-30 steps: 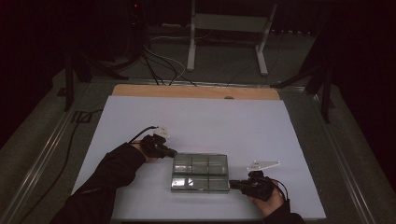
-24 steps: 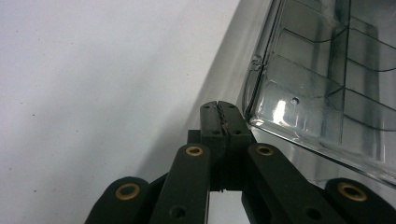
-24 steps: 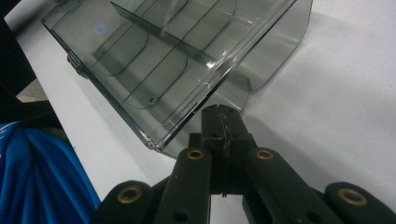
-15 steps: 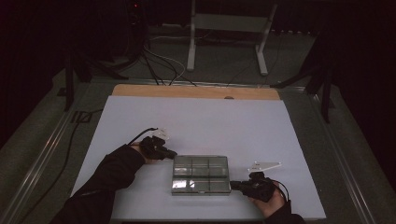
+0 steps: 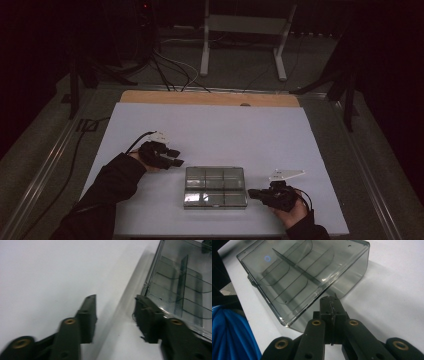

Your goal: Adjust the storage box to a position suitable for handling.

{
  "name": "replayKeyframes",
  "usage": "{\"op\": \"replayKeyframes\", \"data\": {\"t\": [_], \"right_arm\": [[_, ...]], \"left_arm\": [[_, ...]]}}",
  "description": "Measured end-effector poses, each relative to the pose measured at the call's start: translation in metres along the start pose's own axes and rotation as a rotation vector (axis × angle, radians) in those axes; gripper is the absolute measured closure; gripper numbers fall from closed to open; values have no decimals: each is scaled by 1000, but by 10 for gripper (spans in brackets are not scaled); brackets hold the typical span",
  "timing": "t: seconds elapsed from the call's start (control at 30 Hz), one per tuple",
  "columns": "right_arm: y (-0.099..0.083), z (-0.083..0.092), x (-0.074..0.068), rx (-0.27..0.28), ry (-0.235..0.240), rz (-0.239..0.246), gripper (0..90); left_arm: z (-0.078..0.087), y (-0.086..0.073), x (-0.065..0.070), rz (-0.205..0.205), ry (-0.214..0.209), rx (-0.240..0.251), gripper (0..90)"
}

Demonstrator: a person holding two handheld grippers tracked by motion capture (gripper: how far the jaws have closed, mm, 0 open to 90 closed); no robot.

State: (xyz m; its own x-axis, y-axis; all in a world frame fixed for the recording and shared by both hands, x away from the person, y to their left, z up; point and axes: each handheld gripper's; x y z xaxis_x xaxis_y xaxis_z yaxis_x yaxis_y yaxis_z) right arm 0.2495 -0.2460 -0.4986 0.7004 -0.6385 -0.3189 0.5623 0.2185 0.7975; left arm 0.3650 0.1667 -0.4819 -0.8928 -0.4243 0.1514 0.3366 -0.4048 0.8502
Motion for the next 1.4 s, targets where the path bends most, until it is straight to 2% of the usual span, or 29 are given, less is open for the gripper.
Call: {"op": "replayKeyframes", "data": {"t": [0.03,0.17,0.27,0.3,0.37,0.43,0.5,0.63,0.77,0.87,1.13,1.3,1.4], "right_arm": [[0,0,0,-2,5,3,900],[0,-1,1,-14,7,10,900],[0,0,2,-13,12,19,900],[0,0,2,-12,14,23,900],[1,1,2,-11,14,25,900],[1,2,2,-9,17,30,900],[1,2,2,-10,15,33,900],[1,3,2,-13,22,40,900],[1,3,2,-11,31,45,900],[1,4,2,-6,36,51,900],[-2,7,1,-1,60,68,900],[-4,11,0,8,74,88,900],[-6,14,-1,15,84,92,900]], "left_arm": [[3,0,1,-1,7,6,469],[12,1,8,0,-15,30,328],[19,2,16,29,-42,52,225],[21,1,18,27,-69,60,175],[25,0,24,18,-79,77,128],[28,-2,29,24,-111,98,79],[30,-3,36,15,-110,108,35],[33,-4,48,-20,-113,117,26],[37,-8,55,-41,-118,151,25],[38,-13,58,-46,-108,157,25],[35,-25,66,-58,-120,138,25],[33,-31,69,-48,-133,143,25],[33,-34,71,-60,-134,137,25]]}}
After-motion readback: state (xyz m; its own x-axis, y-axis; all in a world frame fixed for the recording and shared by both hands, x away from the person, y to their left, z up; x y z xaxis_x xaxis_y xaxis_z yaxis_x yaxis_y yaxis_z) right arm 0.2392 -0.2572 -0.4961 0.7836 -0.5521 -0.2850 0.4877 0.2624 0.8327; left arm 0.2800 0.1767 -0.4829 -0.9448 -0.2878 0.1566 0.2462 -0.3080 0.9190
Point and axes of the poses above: each handheld gripper's, and its own axes: z roughly backward along the jaws, y roughly out of its top, x roughly to its right, and after that the axes turned 12 degrees about x, right-handed
